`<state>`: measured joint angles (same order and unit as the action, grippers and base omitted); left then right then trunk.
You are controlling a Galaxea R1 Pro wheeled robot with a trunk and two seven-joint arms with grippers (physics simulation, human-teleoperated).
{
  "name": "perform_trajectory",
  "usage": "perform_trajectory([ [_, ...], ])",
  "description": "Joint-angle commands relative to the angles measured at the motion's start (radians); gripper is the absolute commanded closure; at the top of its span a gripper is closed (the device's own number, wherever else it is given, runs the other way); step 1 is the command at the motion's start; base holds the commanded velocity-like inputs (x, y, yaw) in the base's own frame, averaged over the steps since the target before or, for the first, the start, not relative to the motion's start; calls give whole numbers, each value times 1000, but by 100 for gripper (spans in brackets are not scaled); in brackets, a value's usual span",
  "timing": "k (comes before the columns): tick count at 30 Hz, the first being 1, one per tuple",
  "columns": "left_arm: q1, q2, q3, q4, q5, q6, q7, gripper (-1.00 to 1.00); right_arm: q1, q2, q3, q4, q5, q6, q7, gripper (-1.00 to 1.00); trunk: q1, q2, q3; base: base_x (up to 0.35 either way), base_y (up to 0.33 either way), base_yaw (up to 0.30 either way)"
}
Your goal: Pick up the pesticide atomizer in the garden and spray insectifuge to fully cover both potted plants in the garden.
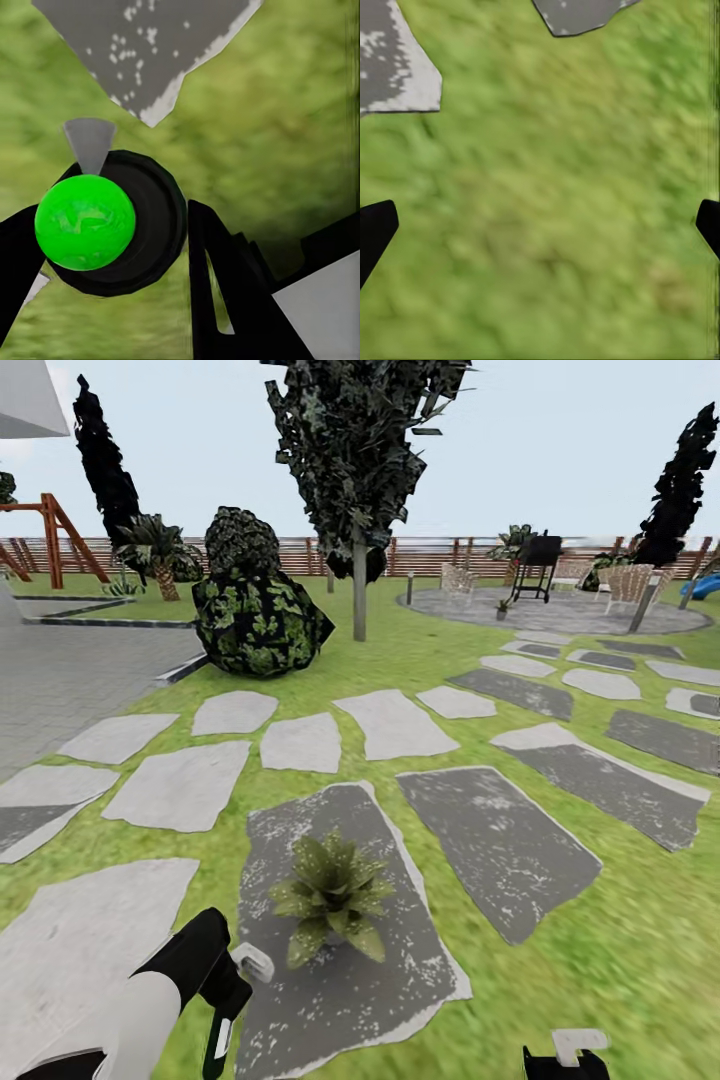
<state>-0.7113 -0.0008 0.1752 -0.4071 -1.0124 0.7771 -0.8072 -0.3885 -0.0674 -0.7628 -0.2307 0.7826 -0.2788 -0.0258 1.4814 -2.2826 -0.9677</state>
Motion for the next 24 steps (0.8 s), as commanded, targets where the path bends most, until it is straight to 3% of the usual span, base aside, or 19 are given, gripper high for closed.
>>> perform_trajectory([
  [1, 0, -1, 6, -2, -8, 5, -7, 100, -1, 0, -7, 2, 11, -5, -3, -100, 0, 0, -1, 0, -298, 6],
  [12, 0, -2, 12, -2, 5, 5, -10, 100, -1, 0, -7, 2, 11, -5, -3, -100, 0, 0, -1, 57, -298, 233],
  [14, -3, -6, 3, -10, 51, 5, -34, 100, -1, 0, -7, 2, 11, -5, -2, -100, 0, 0, -1, 240, -216, 204],
  [16, -8, 0, -5, -43, 53, 7, -74, 100, -1, 0, -7, 2, 11, -5, -3, -100, 0, 0, -1, 257, -195, 51],
  [17, -12, 14, -9, -62, 53, 7, -124, 100, -1, 0, -7, 2, 11, -5, -2, -100, 0, 0, -1, 90, -67, 13],
  [18, -18, 32, -50, -73, 20, 7, -237, 100, -1, -1, -7, 2, 12, -4, -2, -100, 0, 0, -1, 15, -11, 2],
  [19, -49, 52, -92, -116, -58, 7, -360, 100, -1, -2, -7, 2, 12, -4, -2, -100, 0, 0, -1, 3, -2, 0],
  [20, -79, 56, -107, -156, -106, 7, -448, 100, -1, -2, -6, 2, 12, -3, -2, -100, 0, 0, -1, 0, 0, 0],
  [21, -100, 56, -121, -173, -142, 7, -497, 100, -1, -2, -6, 2, 12, -3, -1, -100, 0, 0, -1, 0, 0, 0],
  [23, -167, 46, -160, -191, -271, 8, -650, 100, -1, -2, -6, 2, 12, -2, 0, -100, 0, 0, -1, 0, 0, 0],
  [24, -179, 42, -163, -193, -302, 8, -700, 100, -1, -2, -6, 2, 12, -2, 0, -100, 0, 0, -1, 0, 0, 0],
])
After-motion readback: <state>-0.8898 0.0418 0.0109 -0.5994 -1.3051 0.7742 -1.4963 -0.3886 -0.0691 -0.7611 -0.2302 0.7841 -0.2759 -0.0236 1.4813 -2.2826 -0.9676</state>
